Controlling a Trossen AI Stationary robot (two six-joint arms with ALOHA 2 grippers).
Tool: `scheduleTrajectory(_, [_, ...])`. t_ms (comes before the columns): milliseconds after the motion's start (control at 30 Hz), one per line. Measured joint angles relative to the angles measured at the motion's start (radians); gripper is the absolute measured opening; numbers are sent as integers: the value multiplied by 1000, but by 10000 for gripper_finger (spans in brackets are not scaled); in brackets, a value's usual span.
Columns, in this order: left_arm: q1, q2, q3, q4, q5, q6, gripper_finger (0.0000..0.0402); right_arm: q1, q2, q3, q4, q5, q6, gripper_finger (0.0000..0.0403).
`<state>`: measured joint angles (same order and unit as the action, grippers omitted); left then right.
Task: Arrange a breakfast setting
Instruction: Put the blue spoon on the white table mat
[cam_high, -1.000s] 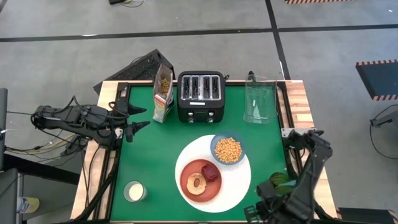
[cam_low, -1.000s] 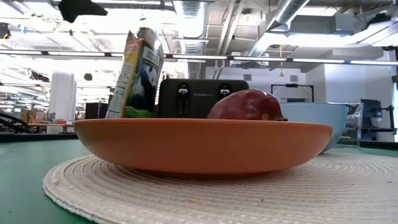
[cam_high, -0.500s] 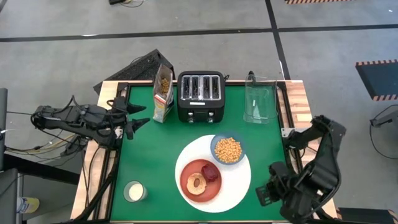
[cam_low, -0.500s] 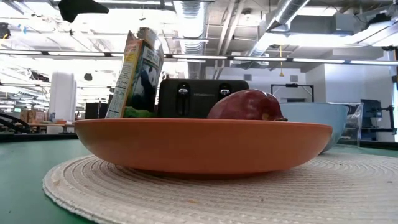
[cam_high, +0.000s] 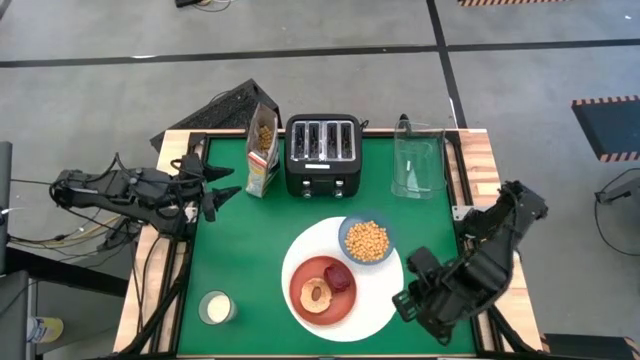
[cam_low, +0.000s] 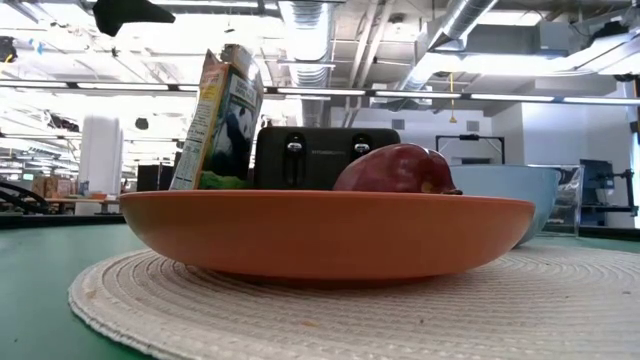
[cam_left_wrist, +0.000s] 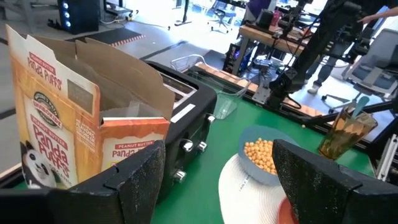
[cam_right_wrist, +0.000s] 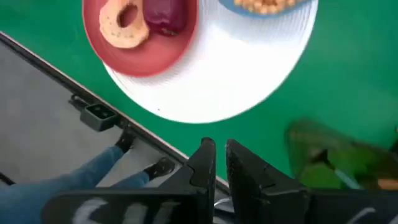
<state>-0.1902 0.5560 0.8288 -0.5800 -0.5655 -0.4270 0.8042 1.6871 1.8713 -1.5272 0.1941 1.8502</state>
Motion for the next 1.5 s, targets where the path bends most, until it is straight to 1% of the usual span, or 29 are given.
scheduleTrajectory(133, [0, 0, 0, -2, 0, -1, 283, -30, 8, 0, -1, 8, -76, 60])
scheduleTrajectory(333, [0, 0, 0, -7, 0, -1, 283, -49, 13, 0, -44, -100, -95, 60])
scheduleTrajectory(467, [0, 0, 0, -7, 0, -1, 283, -41, 14, 0, -43, -150, -44, 65])
scheduleTrajectory(600, [0, 0, 0, -6, 0, -1, 283, -15, 16, 0, -43, -148, 5, 81])
scheduleTrajectory(700, [0, 0, 0, -6, 0, 0, 283, 10, 20, 0, -43, -124, 24, 93])
scheduleTrajectory(833, [0, 0, 0, -5, 0, 0, 283, 27, 20, 0, -31, -120, 27, 97])
scheduleTrajectory(1067, [0, 0, 0, -5, 0, 0, 283, 26, 20, 0, -31, -130, 28, 104])
scheduleTrajectory(1167, [0, 0, 0, -5, -17, 0, 283, 32, 20, 0, -27, -159, 27, 118])
scheduleTrajectory(1267, [0, 0, 0, -5, -21, 0, 283, 44, 20, 0, -29, -165, 32, 141])
scheduleTrajectory(1333, [0, 0, 0, -5, -21, 0, 283, 54, 20, -3, -43, -172, 93, 158])
scheduleTrajectory(1400, [0, 0, 0, -5, -21, -3, 283, 67, 13, -41, -44, -181, 203, 171])
scheduleTrajectory(1500, [0, 0, 0, -5, -21, -4, 283, 138, -11, -105, -43, -214, 371, 183])
